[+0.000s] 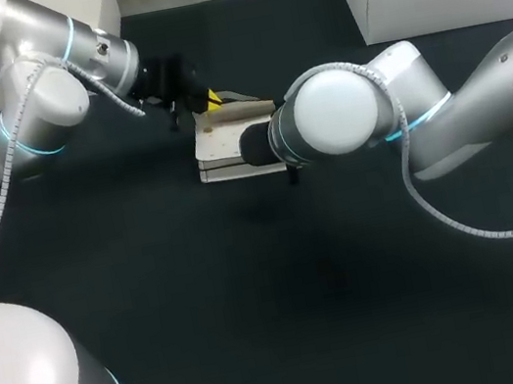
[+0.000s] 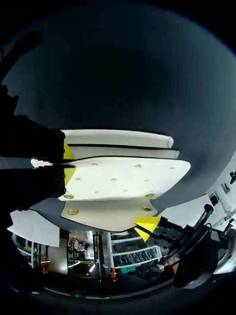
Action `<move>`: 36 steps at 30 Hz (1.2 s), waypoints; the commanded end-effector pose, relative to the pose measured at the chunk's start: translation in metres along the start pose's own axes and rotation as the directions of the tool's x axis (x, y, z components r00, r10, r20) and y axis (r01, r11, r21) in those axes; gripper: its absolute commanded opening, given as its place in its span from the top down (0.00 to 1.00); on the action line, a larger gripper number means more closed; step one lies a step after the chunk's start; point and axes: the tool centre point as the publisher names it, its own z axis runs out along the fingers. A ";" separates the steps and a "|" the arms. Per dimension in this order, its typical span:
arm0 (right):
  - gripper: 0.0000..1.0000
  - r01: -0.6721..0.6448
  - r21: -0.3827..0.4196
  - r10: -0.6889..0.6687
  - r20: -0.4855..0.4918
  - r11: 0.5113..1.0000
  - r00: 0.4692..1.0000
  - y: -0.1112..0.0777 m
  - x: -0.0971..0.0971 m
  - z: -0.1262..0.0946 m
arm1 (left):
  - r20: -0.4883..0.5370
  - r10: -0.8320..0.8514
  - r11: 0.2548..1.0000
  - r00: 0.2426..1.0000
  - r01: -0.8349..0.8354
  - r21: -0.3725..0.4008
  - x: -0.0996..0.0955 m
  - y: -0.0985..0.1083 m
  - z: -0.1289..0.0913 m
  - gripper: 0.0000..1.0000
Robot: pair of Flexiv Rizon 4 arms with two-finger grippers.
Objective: Pick up the bag, open it, inspect its contents, close it, and place it on the opposite side
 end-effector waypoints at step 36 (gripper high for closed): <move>1.00 0.000 -0.002 0.000 0.005 1.000 1.000 -0.001 0.002 0.000 | 0.049 -0.100 0.994 0.994 0.102 -0.030 -0.009 0.008 0.046 0.49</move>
